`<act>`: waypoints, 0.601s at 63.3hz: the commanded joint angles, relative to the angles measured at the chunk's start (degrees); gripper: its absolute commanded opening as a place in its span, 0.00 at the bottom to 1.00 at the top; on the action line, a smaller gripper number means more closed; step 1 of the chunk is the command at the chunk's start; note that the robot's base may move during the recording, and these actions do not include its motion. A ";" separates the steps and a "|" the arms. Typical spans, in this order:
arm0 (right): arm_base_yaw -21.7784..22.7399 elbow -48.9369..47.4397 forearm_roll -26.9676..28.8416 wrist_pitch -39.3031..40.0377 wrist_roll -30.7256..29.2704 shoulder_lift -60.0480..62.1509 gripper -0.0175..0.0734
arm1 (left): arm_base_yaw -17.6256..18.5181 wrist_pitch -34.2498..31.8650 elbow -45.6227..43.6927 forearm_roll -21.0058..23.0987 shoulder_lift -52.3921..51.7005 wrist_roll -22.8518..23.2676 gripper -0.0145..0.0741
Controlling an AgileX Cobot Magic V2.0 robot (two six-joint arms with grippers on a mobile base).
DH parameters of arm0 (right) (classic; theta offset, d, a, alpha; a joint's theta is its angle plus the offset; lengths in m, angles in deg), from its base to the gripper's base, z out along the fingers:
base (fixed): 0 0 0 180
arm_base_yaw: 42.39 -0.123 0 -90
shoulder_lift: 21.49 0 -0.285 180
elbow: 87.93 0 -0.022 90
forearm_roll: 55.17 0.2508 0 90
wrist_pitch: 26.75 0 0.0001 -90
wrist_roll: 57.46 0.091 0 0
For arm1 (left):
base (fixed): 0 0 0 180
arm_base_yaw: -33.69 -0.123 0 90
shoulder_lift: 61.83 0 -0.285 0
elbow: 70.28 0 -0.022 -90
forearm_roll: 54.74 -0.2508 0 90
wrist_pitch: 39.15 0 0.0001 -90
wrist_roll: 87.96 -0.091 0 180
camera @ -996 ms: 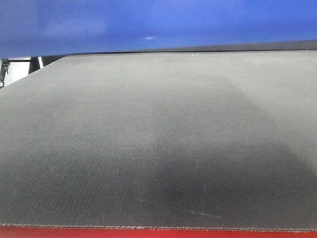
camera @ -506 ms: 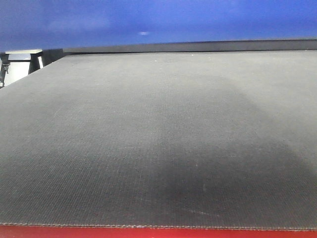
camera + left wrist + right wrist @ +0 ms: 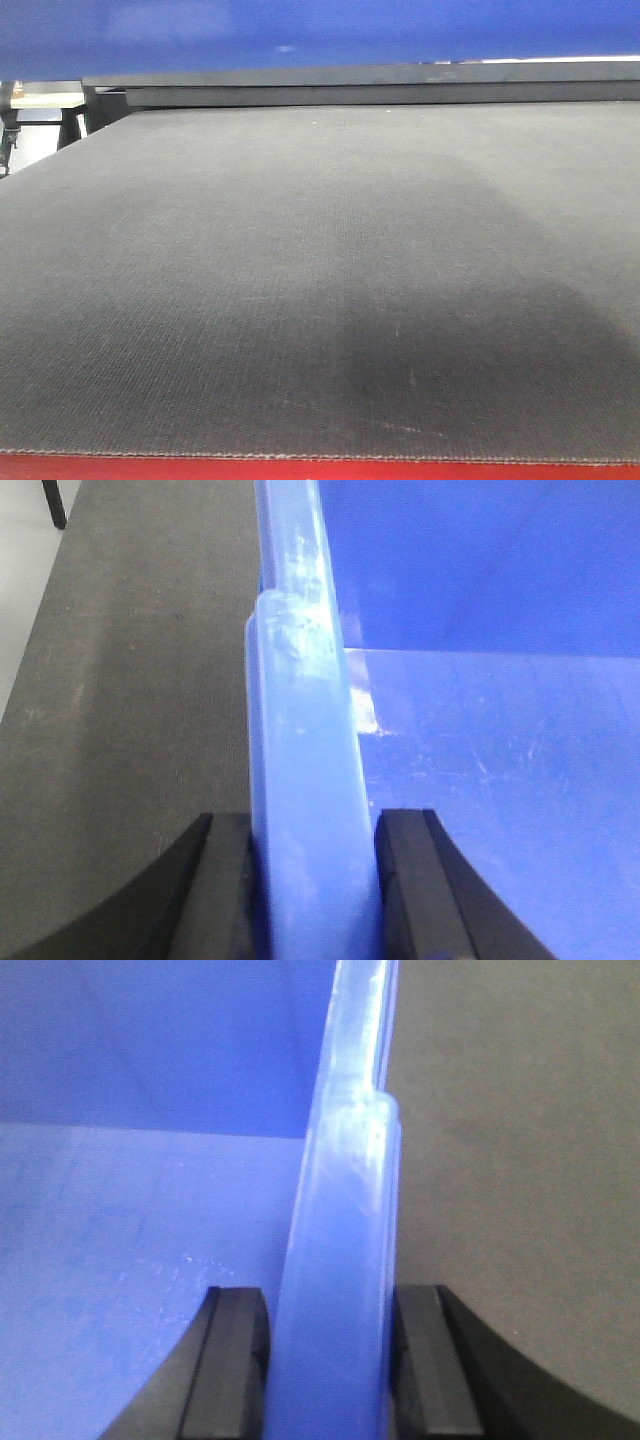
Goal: Move blue bin to conveyor side
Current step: 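Lower the blue bin with both grippers onto the dark conveyor belt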
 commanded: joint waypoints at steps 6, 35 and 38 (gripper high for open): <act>0.19 -0.88 -3.34 9.86 -0.20 -3.08 0.11 | 0.29 -11.89 -0.86 2.17 5.57 -2.96 0.15; 1.20 18.08 -3.31 36.07 2.46 -4.95 0.11 | 2.12 -21.96 0.07 2.78 18.62 -3.67 0.15; 2.24 18.43 -2.74 36.14 2.46 -5.85 0.11 | 3.25 -23.64 1.22 2.78 19.05 -3.67 0.15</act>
